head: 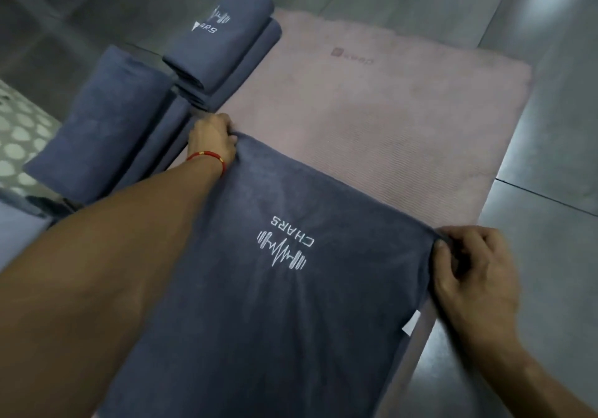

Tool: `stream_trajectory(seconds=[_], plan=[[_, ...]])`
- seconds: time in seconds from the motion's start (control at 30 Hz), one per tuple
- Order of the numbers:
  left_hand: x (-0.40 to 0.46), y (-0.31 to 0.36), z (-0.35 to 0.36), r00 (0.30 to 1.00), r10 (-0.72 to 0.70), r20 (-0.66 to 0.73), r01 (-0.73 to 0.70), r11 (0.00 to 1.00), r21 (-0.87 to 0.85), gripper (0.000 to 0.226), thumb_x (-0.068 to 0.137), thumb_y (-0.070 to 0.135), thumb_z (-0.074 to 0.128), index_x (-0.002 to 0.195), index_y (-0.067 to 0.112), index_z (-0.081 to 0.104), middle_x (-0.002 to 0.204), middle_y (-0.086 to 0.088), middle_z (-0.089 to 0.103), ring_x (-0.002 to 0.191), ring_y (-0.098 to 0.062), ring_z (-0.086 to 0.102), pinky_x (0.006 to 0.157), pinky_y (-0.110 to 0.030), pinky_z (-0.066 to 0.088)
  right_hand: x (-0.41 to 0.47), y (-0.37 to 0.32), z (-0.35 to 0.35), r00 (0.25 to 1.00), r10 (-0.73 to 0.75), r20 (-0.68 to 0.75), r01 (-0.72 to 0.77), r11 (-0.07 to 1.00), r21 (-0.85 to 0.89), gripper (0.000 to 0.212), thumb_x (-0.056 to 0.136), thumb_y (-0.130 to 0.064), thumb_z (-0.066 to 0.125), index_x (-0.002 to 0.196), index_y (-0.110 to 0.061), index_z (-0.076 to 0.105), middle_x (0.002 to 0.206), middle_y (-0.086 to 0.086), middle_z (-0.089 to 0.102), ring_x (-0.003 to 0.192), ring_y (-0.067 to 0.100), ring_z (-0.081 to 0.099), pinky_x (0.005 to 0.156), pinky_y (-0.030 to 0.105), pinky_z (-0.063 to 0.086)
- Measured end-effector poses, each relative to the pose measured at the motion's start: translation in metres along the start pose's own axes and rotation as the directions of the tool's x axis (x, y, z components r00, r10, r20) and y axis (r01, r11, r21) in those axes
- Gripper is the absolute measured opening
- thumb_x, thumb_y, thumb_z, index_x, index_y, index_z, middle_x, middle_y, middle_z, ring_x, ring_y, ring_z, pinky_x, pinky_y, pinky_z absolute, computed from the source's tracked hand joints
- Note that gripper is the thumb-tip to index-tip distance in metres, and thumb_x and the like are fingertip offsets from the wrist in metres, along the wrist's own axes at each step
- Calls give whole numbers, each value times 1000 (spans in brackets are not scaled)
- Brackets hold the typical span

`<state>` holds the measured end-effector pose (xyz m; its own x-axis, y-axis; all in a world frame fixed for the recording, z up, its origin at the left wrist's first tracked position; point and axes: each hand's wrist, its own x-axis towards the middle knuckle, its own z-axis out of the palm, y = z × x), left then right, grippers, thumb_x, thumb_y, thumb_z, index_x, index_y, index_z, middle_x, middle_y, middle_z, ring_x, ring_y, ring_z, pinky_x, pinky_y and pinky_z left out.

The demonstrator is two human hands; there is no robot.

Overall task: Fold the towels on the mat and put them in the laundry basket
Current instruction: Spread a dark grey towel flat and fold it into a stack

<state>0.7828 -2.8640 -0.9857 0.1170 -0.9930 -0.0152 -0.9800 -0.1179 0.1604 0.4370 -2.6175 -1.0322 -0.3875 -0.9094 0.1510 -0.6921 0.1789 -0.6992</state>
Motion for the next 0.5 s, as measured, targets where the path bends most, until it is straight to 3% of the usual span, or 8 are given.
stream_trajectory(seconds=[0.17,0.27,0.37,0.5], plan=[[11,-10,2,971,214,104,-215,977,5,34,84,-7,58,113,8,69,112,-22,64,104,-40,62,98,-44,51,0,2,3,999,-42,16,42,999,-13,18,91,-9,64,108,-12,70,102,5,53,97,23,53,82,26,40],[10,-12,-6,974,200,105,-207,977,59,30,84,-1,64,113,3,71,115,-28,61,107,-44,60,101,-45,48,0,2,4,998,-57,27,58,997,-41,21,92,-10,64,113,-11,68,102,7,53,98,24,53,83,25,39],[-9,-9,-20,978,196,66,-202,975,89,27,83,0,66,110,0,70,114,-31,62,108,-47,59,98,-44,46,1,2,1,997,-67,42,69,996,-52,12,93,-11,63,104,-11,66,100,6,52,97,24,51,82,27,40],[-45,-21,-48,987,163,-5,-163,986,34,22,81,0,65,101,10,71,103,-24,69,100,-43,64,89,-44,52,-1,4,-5,990,-130,56,132,991,-33,7,93,-8,61,100,-11,61,99,3,50,96,24,47,85,26,35]])
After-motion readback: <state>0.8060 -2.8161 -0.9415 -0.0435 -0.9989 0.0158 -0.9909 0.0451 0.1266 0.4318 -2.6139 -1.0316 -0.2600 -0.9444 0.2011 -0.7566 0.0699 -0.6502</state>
